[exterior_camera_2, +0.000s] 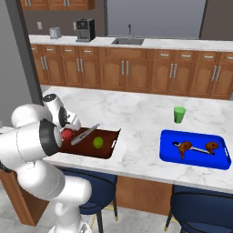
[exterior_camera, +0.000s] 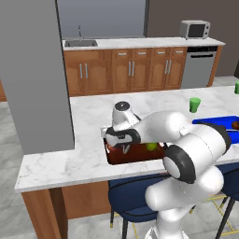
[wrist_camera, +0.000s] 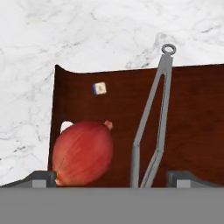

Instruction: Gather the lime and onion from the fridge and place them on a tray on the dining counter. Then gather the chicken drumsticks from the fridge and place them on the other tray.

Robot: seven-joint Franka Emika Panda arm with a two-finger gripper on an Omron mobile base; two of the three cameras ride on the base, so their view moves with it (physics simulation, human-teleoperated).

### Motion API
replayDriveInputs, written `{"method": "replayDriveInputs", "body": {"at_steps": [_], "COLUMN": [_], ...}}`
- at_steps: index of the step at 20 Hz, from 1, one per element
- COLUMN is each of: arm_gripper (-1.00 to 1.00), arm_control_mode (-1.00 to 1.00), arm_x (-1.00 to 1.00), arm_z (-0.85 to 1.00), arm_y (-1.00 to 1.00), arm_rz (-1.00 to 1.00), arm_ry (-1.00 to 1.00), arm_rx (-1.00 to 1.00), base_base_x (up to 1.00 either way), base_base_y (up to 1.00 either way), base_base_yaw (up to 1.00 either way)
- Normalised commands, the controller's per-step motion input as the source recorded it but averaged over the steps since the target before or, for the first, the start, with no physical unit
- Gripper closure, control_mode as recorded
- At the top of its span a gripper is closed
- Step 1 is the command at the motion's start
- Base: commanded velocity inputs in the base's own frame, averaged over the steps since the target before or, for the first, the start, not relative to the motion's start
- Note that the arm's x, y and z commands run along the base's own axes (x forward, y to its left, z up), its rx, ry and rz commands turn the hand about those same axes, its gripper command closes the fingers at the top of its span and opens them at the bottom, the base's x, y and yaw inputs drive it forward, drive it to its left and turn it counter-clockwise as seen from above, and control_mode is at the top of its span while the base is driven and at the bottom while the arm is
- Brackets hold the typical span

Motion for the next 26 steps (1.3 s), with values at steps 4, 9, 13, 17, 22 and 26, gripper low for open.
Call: {"method": "replayDriveInputs", "body": {"at_steps": [4,9,13,17,22,26], "arm_gripper": [-1.0,-1.0,-1.0,-1.0,-1.0,-1.0], "arm_control_mode": [-1.0,-1.0,-1.0,-1.0,-1.0,-1.0], "arm_x": [-0.21,-0.33,-0.43,-0.55,-0.73,-0.73], "arm_z": [0.43,0.53,0.62,0.68,0.68,0.57], "arm_y": [0.0,-0.13,-0.2,-0.2,-0.15,-0.17], "arm_rz": [-0.04,-0.04,-0.03,0.0,0.0,0.0], "arm_ry": [-0.02,0.0,0.0,0.0,-0.02,0.0], "arm_rx": [0.0,0.04,0.07,0.07,0.05,0.05], "base_base_x": [0.0,0.0,0.0,0.0,0.0,0.0], "base_base_y": [0.0,0.0,0.0,0.0,0.0,0.0], "base_base_yaw": [0.0,0.0,0.0,0.0,0.0,0.0]}}
